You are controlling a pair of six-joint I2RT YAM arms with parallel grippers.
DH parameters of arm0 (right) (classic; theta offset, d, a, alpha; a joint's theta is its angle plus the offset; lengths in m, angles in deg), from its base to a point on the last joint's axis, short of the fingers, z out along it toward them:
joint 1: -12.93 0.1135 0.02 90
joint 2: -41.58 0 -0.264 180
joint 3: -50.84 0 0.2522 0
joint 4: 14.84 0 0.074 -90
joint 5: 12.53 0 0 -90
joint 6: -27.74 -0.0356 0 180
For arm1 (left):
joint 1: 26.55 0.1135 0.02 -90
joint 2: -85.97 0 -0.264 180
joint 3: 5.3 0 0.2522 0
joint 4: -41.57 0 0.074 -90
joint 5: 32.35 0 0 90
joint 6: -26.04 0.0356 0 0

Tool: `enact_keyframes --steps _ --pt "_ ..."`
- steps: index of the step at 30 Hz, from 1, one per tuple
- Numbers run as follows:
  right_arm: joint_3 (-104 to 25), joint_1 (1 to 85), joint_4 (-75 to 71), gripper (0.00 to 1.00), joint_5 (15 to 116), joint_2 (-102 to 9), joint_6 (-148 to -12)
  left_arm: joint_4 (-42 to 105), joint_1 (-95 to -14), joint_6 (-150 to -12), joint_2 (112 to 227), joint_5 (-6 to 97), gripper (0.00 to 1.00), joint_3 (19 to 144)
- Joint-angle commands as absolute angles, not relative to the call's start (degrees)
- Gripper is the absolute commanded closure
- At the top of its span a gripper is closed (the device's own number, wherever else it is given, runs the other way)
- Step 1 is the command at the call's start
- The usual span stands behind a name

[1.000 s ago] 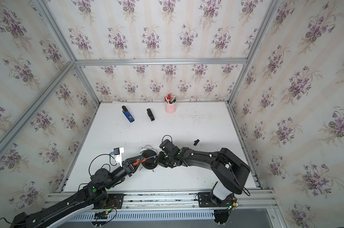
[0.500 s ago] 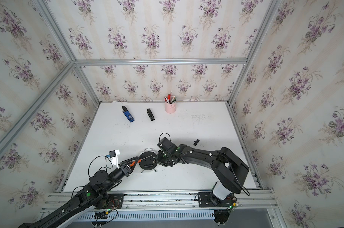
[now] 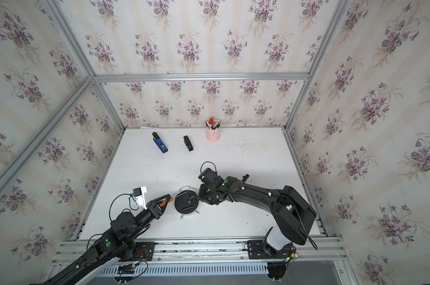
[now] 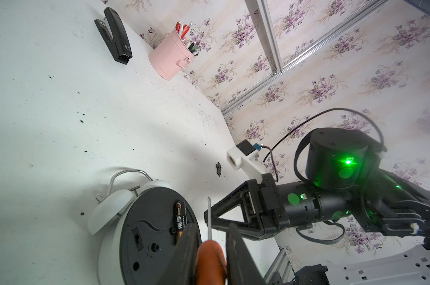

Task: Remove the battery from the alarm
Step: Release the battery from the alarm, then place the screwdriver at the center of the board.

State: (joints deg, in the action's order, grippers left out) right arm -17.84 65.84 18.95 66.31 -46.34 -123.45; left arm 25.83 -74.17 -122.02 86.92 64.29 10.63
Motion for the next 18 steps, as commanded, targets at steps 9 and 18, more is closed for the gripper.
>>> enact_keyframes --steps 9,18 --pt "-32.9 69.5 30.7 0.57 66.6 -54.5 -117.1 0.9 -72.4 -115.8 88.9 73.9 1.00 25.9" --pt "-43.6 73.2 43.9 0.60 72.9 -63.5 -114.1 8.9 -66.6 -112.1 111.3 70.2 0.94 28.4"
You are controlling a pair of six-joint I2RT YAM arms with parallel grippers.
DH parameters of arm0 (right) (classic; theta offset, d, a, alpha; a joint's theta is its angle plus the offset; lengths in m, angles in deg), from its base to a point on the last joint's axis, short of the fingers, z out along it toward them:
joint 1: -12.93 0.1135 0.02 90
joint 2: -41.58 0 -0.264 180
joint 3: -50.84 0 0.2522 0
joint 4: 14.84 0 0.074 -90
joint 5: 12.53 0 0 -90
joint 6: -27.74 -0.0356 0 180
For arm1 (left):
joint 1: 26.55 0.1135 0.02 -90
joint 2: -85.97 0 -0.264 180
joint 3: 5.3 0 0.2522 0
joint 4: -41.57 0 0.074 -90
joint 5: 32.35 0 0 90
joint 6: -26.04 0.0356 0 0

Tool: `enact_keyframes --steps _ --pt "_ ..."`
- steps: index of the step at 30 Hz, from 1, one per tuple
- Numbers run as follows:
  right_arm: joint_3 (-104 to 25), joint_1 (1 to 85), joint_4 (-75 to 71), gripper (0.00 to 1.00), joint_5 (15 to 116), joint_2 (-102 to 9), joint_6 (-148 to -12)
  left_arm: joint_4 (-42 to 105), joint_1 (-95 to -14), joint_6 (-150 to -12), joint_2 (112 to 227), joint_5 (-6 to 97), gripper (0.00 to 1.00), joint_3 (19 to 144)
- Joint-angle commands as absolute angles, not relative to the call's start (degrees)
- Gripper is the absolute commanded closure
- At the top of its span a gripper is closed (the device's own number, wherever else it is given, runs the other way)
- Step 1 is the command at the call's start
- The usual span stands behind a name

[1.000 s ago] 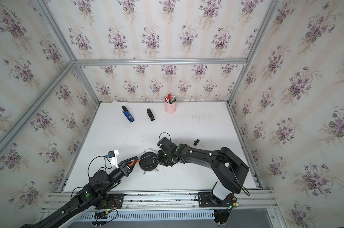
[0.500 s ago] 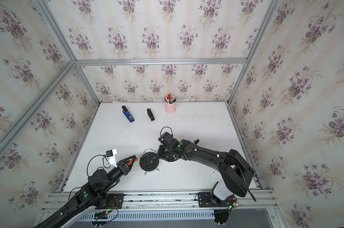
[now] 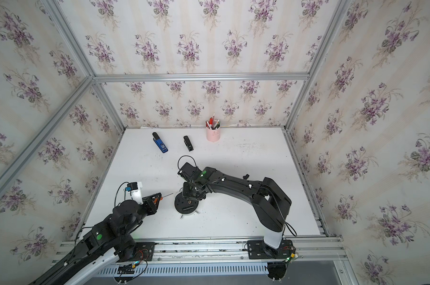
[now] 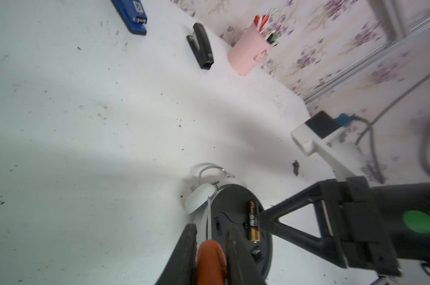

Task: Remove the battery from the alarm
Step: Place the screwdriver at the center of the board.

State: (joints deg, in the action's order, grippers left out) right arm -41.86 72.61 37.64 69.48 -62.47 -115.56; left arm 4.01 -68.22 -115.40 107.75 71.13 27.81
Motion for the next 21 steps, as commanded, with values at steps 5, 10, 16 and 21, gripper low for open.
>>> enact_keyframes --steps 5,10,16,21 --pt "-47.3 73.9 47.5 0.62 74.7 -66.9 -113.9 18.7 -57.0 -109.6 116.7 61.6 0.94 25.6" --pt "-47.8 73.9 48.0 0.66 75.4 -68.2 -114.0 24.2 -54.7 -108.1 119.2 57.3 0.80 23.3" --pt "-49.4 73.9 48.7 0.69 76.7 -69.9 -114.3 24.3 -54.5 -107.0 120.3 56.2 0.58 23.9" --pt "-49.9 73.9 48.8 0.78 77.2 -70.8 -114.3 24.6 -54.3 -107.0 120.9 55.8 0.50 24.0"
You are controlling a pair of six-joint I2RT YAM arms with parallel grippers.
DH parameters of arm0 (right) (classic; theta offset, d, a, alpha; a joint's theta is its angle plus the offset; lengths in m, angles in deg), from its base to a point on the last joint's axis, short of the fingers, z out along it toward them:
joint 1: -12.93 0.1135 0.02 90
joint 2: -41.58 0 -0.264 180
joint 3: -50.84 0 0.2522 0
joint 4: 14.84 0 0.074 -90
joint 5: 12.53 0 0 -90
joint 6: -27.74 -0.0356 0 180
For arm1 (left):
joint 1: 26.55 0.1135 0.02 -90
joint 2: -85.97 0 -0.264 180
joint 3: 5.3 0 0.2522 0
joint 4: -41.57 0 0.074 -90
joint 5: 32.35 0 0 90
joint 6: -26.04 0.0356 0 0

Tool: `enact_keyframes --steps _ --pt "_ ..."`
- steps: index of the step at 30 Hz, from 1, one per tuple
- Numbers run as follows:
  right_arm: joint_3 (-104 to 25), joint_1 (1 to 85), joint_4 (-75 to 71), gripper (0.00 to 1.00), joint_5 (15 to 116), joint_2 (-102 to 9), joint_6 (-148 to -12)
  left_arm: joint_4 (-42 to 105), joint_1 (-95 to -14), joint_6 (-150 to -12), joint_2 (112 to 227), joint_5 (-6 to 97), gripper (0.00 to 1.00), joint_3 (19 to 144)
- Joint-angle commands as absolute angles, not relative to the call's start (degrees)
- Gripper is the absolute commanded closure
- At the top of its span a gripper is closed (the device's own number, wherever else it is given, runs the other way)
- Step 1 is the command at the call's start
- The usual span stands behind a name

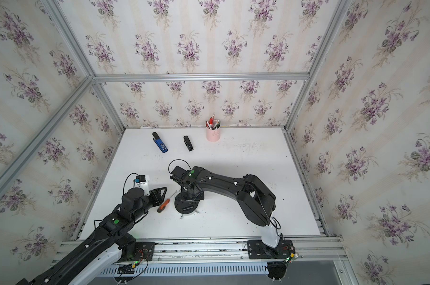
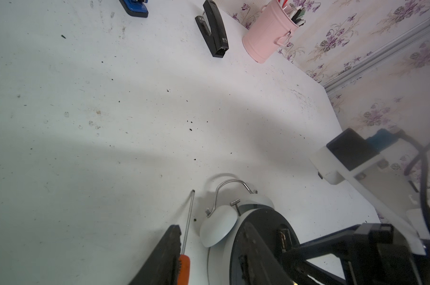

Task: Remove the battery from the alarm

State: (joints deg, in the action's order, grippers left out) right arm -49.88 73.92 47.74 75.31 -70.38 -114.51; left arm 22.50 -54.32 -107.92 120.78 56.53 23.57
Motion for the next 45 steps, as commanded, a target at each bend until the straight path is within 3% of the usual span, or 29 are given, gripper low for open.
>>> enact_keyframes --steps 1,9,15,18,20,23,31,35,39,42,45 --pt "-50.0 73.9 48.7 0.81 77.2 -70.8 -114.2 24.5 -54.2 -107.0 120.9 55.7 0.50 24.0" --pt "-51.6 73.6 50.0 1.00 81.8 -67.3 -114.6 23.4 -54.0 -107.4 121.1 55.8 0.47 24.3" --pt "-50.7 68.0 51.8 1.00 85.5 -59.3 -110.9 23.2 -53.8 -107.4 123.6 55.9 0.46 25.5" --pt "-44.8 61.4 48.8 1.00 83.8 -57.5 -104.6 22.5 -53.8 -107.4 124.9 55.2 0.39 26.7" --pt "-41.5 57.1 46.6 1.00 82.8 -59.0 -100.9 21.1 -53.8 -107.3 125.4 54.7 0.38 27.9" --pt "-39.8 52.8 42.4 1.00 82.2 -62.9 -96.6 20.2 -53.8 -107.1 125.5 53.6 0.26 29.4" --pt "-41.2 48.4 37.5 1.00 81.4 -70.7 -91.7 15.4 -53.8 -105.3 125.7 47.6 0.22 34.4" --pt "-40.9 47.0 37.3 0.89 80.3 -73.0 -90.2 13.9 -53.8 -104.4 125.4 47.2 0.22 34.7" --pt "-41.9 46.6 38.3 0.68 79.5 -73.1 -89.2 14.2 -53.8 -104.2 125.6 46.7 0.21 34.6" --pt "-42.7 46.0 40.6 0.53 79.9 -69.0 -89.0 14.7 -53.8 -103.4 126.9 44.7 0.21 35.7" --pt "-43.0 44.8 44.7 0.46 80.7 -62.1 -88.7 10.2 -53.9 -99.7 130.8 45.3 0.20 40.3"
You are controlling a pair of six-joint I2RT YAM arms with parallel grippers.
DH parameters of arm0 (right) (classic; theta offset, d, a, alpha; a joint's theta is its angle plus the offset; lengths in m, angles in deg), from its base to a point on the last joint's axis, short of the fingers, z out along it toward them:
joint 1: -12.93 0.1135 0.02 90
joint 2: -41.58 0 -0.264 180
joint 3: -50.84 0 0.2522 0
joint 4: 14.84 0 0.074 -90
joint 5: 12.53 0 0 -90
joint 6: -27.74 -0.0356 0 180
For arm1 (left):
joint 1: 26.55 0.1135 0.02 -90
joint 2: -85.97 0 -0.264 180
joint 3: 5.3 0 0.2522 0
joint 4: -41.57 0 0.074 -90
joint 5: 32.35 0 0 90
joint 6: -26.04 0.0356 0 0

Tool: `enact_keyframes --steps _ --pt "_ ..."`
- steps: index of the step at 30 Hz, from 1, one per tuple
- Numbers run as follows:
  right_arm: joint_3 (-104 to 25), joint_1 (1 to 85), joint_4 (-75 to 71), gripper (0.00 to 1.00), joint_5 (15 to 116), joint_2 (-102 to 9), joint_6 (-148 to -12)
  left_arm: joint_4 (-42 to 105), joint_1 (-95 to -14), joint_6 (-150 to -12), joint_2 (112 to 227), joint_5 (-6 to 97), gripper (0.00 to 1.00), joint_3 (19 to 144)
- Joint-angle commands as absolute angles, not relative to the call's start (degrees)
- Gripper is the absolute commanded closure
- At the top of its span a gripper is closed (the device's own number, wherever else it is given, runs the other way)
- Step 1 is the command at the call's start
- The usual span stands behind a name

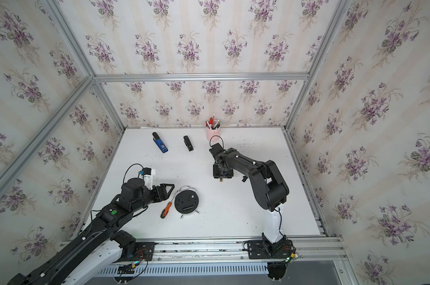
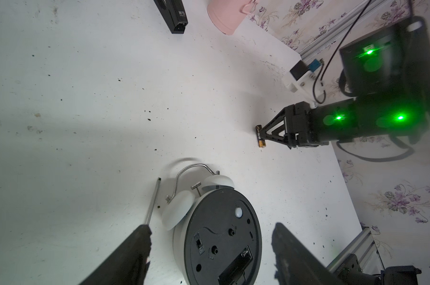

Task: Remove the battery from the alarm
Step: Remove the battery from the alarm, then adjust the alarm at the center of the board.

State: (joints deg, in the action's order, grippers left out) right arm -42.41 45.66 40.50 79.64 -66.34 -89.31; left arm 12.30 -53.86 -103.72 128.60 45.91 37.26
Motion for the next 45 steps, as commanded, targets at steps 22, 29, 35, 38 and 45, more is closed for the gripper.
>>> enact_keyframes --steps 22,29,35,38,45 --pt "-9.4 77.7 16.3 1.00 64.0 -40.7 -135.9 0.8 -50.7 -88.6 180.2 44.6 0.92 73.6" --pt "-10.4 80.3 15.4 1.00 62.3 -44.6 -139.6 0.5 -48.6 -88.0 182.5 43.5 0.91 77.8" --pt "-10.5 79.5 13.9 1.00 65.7 -46.6 -142.7 0.5 -48.3 -87.7 182.1 41.4 0.91 78.8" --pt "-12.0 78.4 11.8 1.00 66.2 -49.1 -142.6 1.0 -48.3 -87.6 181.8 39.9 0.91 77.8" --pt "-14.3 76.1 12.8 1.00 67.5 -53.1 -141.3 1.1 -48.3 -86.8 180.0 40.3 0.91 75.1"
